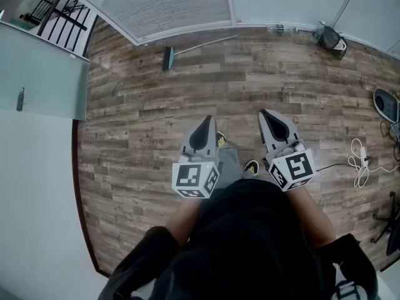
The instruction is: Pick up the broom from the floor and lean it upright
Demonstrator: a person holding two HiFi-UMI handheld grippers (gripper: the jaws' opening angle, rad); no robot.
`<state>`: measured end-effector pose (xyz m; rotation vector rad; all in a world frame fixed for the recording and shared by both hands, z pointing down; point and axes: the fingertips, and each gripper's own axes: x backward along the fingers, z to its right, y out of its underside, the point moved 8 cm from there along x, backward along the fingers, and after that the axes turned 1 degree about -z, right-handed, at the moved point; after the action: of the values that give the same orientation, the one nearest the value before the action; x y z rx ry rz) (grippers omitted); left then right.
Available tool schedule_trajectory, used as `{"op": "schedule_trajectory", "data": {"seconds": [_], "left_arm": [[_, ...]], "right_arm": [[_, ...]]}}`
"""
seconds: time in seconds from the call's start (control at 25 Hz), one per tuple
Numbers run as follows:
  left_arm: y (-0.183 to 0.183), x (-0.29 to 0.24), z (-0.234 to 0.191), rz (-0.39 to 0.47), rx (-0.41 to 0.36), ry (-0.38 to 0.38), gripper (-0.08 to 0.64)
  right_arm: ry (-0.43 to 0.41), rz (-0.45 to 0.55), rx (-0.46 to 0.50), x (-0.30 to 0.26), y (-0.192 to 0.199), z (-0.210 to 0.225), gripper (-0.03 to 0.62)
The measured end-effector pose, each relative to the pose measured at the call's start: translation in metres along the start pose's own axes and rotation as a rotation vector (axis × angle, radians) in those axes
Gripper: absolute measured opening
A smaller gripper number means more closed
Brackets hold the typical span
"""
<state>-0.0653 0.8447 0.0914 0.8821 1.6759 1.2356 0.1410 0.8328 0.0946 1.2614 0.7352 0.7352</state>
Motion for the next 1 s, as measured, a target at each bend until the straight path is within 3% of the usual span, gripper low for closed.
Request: {"op": "schedule_trajectory", "data": {"seconds": [0.48, 1.0], "left_arm": [[-0.006, -0.028, -0.014, -0.026, -0.009, 0.013, 0.021], [-0.027, -0.096, -0.077, -0.034, 0.01, 0.045, 0.021]], "right_arm": [[0.035, -0.027, -0.013, -0.024, 0.005, 0.015, 0.018], [0.042, -0.048, -0.038, -0.106, -0.002, 0.032, 0.017]]}}
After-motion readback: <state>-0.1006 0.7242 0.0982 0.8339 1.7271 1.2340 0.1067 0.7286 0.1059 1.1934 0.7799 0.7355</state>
